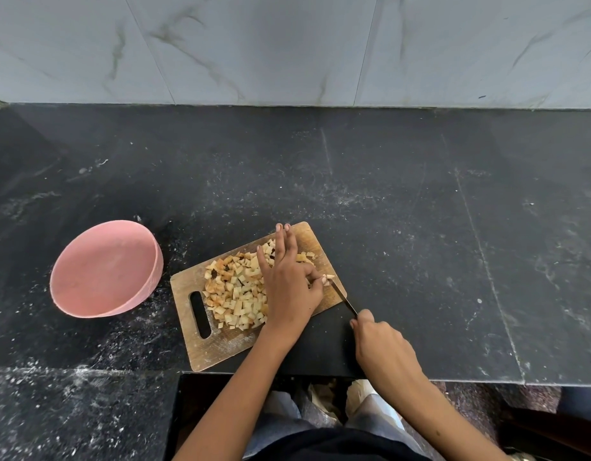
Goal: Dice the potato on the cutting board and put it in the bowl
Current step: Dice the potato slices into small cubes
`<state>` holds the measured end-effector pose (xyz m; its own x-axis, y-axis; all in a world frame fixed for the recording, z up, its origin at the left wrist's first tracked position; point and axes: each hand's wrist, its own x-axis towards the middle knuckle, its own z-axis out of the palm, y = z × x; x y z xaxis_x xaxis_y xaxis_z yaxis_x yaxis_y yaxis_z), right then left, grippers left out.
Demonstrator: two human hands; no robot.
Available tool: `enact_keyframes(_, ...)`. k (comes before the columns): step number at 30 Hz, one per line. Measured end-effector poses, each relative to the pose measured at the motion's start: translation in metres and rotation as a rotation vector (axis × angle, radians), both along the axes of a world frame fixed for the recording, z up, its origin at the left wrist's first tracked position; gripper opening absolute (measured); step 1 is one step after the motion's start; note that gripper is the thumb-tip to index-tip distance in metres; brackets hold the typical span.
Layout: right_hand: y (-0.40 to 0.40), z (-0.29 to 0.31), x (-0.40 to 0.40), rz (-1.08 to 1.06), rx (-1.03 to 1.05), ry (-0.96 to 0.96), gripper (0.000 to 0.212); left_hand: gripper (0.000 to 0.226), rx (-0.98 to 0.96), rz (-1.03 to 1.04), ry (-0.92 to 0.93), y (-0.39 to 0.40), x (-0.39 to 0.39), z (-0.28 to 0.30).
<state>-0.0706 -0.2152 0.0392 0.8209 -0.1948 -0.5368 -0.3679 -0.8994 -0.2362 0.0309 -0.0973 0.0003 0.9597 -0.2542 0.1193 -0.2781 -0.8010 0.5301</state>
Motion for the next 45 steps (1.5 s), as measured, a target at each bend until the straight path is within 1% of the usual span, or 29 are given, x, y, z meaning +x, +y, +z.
enact_keyframes(3, -0.001, 0.0, -0.009, 0.015, -0.012, 0.004, 0.021, 0.016, 0.005, 0.011, -0.032, 0.0, -0.002, -0.003)
enact_keyframes(7, -0.006, -0.002, -0.007, -0.005, 0.058, -0.055, 0.025, 0.014, 0.017, 0.017, -0.068, 0.001, -0.005, 0.0)
enact_keyframes(10, -0.012, 0.0, -0.002, -0.023, 0.095, -0.177, 0.028, 0.012, -0.017, 0.037, -0.078, 0.011, -0.004, 0.007)
enact_keyframes(13, -0.015, 0.004, 0.017, -0.031, 0.097, -0.341, 0.028, 0.008, -0.07, 0.084, -0.059, 0.031, -0.003, 0.018)
enact_keyframes(15, -0.012, 0.002, 0.034, -0.051, 0.14, -0.464, 0.024, 0.006, -0.089, 0.12, -0.009, 0.043, -0.004, 0.024)
enact_keyframes(17, -0.007, -0.002, 0.05, -0.036, 0.147, -0.508, 0.019, 0.005, -0.085, 0.148, 0.019, 0.055, -0.006, 0.027)
enact_keyframes(19, -0.001, -0.008, 0.059, -0.006, 0.124, -0.501, 0.018, 0.005, -0.079, 0.17, 0.011, 0.065, -0.007, 0.026)
enact_keyframes(23, 0.006, -0.014, 0.064, 0.023, 0.102, -0.515, 0.016, 0.01, -0.125, 0.217, 0.015, 0.076, -0.009, 0.026)
enact_keyframes(25, 0.009, -0.016, 0.063, 0.032, 0.117, -0.533, 0.01, 0.013, -0.139, 0.214, 0.022, 0.076, -0.011, 0.027)
enact_keyframes(26, 0.012, -0.018, 0.064, 0.046, 0.137, -0.542, 0.007, 0.014, -0.142, 0.213, 0.026, 0.076, -0.011, 0.028)
enact_keyframes(28, 0.019, -0.022, 0.068, 0.072, 0.229, -0.552, 0.012, 0.018, -0.148, 0.212, 0.029, 0.078, -0.011, 0.03)
enact_keyframes(30, 0.02, -0.021, 0.074, 0.018, 0.348, -0.584, 0.011, 0.019, -0.169, 0.205, 0.037, 0.079, -0.011, 0.031)
enact_keyframes(31, 0.019, -0.019, 0.078, -0.019, 0.355, -0.605, 0.008, 0.019, -0.18, 0.205, 0.043, 0.08, -0.012, 0.031)
enact_keyframes(33, 0.016, -0.019, 0.09, -0.028, 0.303, -0.64, 0.011, 0.018, -0.194, 0.215, 0.055, 0.082, -0.012, 0.031)
enact_keyframes(35, 0.016, -0.019, 0.102, 0.053, 0.241, -0.608, 0.013, 0.016, -0.204, 0.229, 0.049, 0.083, -0.013, 0.032)
enact_keyframes(37, 0.019, -0.022, 0.112, 0.156, 0.188, -0.551, 0.018, 0.013, -0.211, 0.231, 0.035, 0.083, -0.013, 0.032)
enact_keyframes(40, 0.023, -0.017, 0.118, 0.228, 0.126, -0.535, 0.013, 0.008, -0.212, 0.243, 0.043, 0.083, -0.014, 0.032)
enact_keyframes(41, 0.022, -0.015, 0.12, 0.233, 0.151, -0.541, 0.013, 0.007, -0.215, 0.253, 0.045, 0.084, -0.015, 0.031)
enact_keyframes(43, 0.02, -0.011, 0.123, 0.232, 0.249, -0.507, 0.026, 0.008, -0.226, 0.274, 0.05, 0.083, -0.017, 0.03)
enact_keyframes(45, 0.018, -0.008, 0.126, 0.232, 0.347, -0.448, 0.03, 0.009, -0.228, 0.282, 0.055, 0.081, -0.016, 0.031)
